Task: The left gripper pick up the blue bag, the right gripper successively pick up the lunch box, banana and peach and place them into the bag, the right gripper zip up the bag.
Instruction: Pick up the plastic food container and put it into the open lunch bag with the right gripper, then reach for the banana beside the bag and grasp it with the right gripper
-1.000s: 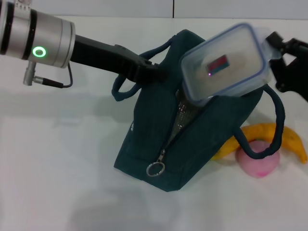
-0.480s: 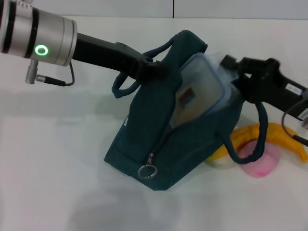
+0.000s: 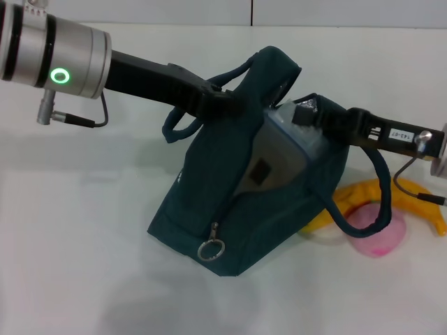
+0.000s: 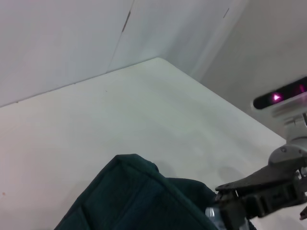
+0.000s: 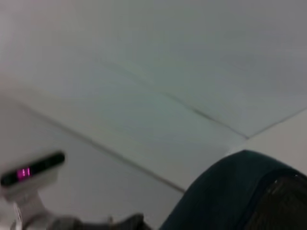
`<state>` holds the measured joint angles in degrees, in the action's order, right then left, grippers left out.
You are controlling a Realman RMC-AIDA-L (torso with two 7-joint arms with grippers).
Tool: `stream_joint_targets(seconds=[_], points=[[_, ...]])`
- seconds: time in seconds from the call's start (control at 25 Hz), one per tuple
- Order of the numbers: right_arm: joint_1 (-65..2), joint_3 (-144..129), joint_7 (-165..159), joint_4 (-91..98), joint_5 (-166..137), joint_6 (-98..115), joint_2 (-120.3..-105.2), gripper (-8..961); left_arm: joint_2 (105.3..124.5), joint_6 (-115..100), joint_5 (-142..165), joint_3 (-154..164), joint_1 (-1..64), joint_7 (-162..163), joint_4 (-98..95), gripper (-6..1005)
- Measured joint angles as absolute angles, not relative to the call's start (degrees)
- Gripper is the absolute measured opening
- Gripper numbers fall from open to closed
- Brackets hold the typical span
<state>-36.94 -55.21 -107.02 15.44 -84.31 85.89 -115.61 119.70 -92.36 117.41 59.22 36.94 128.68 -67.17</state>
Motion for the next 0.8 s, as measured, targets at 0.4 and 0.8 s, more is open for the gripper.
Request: stream_joint_targets(seconds=[0.4,0.8], points=[[-36.30,-57.49,-102.03,23.97,-83.88,89.16,-115.57,242,119.71,-92.35,117.18,58.93,36.83,128.10,-65.92,61],[-30.89,-54.80,-99.15,37.84,-80.83,99.00,-113.73,521,119.46,-90.96,116.48,58.38,36.36,126.59,-64.28,61]])
